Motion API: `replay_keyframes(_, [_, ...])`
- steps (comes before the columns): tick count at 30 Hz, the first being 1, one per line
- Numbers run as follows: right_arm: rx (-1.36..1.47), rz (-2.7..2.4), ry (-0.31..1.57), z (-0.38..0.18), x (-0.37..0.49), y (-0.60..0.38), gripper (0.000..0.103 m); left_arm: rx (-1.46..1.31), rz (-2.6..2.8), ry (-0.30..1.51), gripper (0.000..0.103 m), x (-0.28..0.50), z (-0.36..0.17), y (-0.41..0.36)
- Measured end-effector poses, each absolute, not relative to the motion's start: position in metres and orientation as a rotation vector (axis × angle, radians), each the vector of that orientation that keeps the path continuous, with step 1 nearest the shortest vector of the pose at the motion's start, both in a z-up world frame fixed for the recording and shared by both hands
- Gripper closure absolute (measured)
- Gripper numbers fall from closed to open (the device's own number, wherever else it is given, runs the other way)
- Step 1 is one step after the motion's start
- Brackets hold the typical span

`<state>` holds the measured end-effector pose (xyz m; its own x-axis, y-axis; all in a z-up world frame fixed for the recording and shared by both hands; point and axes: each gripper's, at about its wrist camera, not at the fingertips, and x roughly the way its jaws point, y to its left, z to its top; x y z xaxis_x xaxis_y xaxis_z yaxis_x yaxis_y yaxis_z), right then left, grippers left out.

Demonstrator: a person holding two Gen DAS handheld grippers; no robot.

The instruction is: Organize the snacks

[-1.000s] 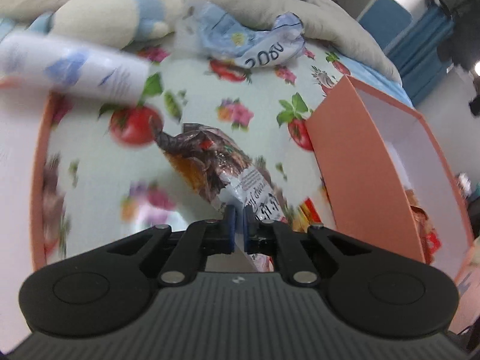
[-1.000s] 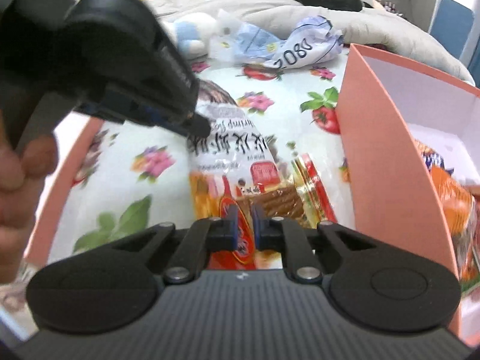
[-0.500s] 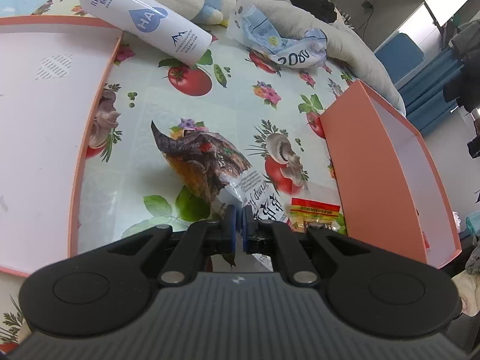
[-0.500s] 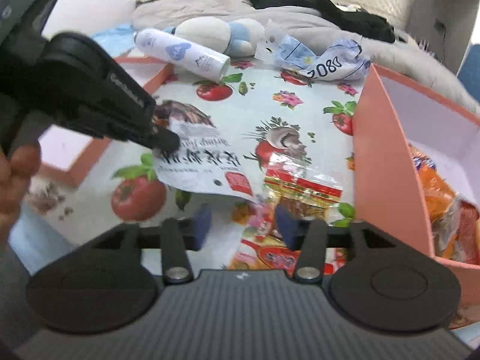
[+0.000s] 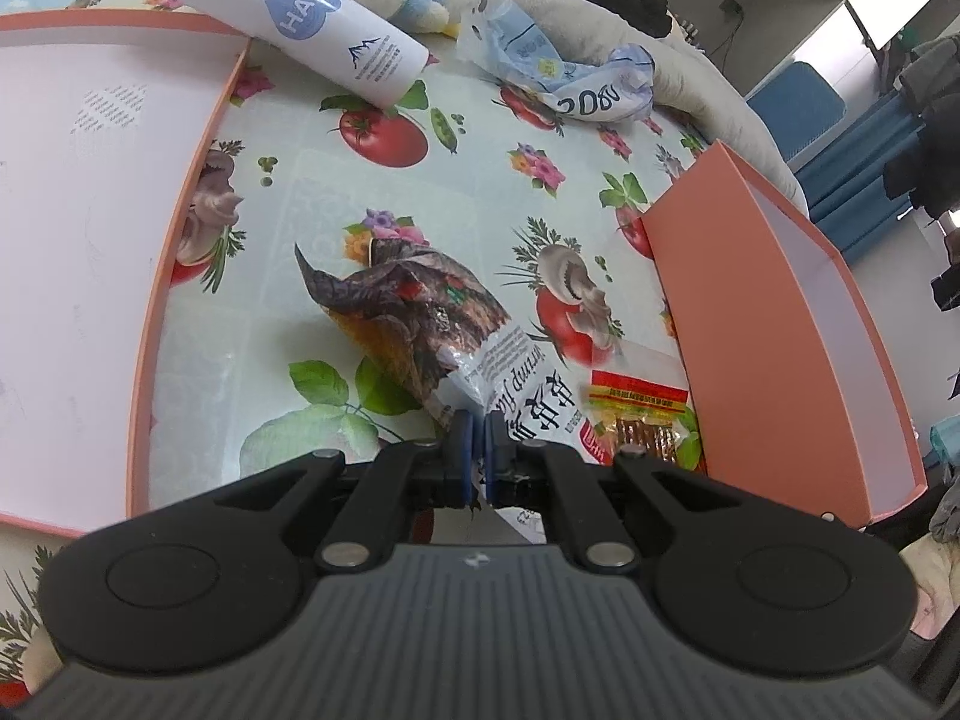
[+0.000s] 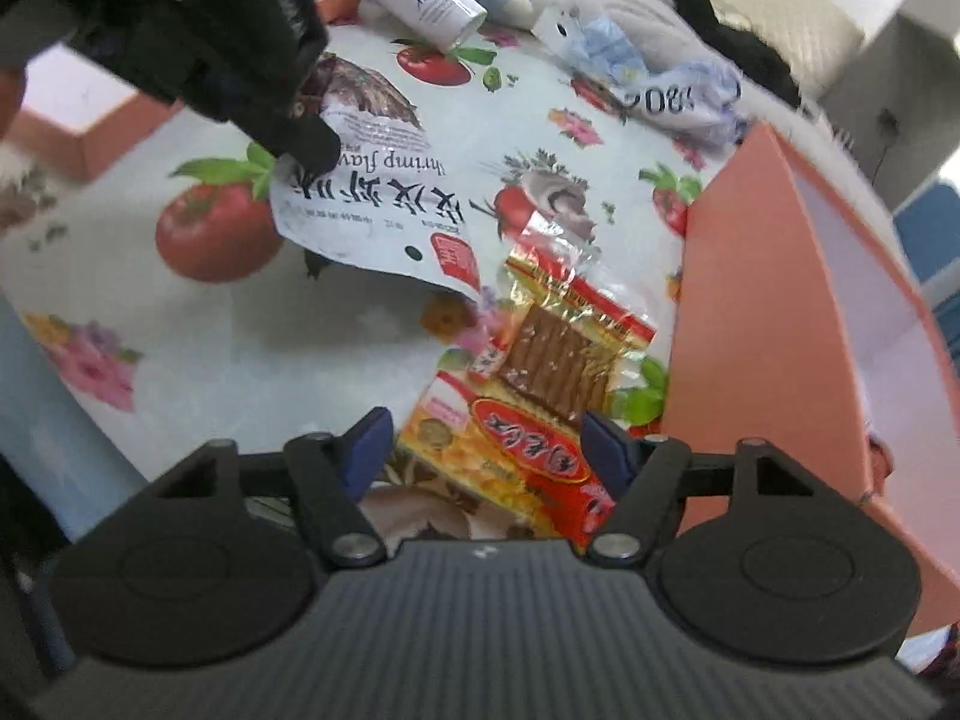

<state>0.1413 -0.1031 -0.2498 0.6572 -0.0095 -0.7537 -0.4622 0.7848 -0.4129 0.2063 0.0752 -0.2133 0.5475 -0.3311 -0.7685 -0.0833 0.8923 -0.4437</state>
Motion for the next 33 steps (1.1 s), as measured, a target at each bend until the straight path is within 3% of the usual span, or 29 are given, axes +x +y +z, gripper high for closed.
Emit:
replay_keyframes(11, [-0.794, 0.261, 0.758, -0.259, 0.135, -0.099, 0.051, -0.464, -0.164, 1.002, 0.098, 0.209, -0.219, 0.068])
replay_keyframes(13, [-0.781, 0.258, 0.772, -0.260, 0.138, -0.101, 0.067, -0.458, -0.169, 1.005, 0.098, 0.209, -0.220, 0.066])
replay_keyframes(21, [-0.750, 0.255, 0.764, -0.257, 0.142, -0.110, 0.100, -0.442, -0.170, 0.993, 0.098, 0.211, -0.214, 0.060])
replay_keyframes(25, [-0.673, 0.261, 0.731, -0.233, 0.146, -0.117, 0.101, -0.423, -0.168, 0.973, 0.099, 0.209, -0.197, 0.056])
replay_keyframes(33, [-0.231, 0.291, 0.799, -0.168, 0.169, -0.155, 0.100, -0.355, -0.149, 0.931, 0.100, 0.202, -0.151, 0.038])
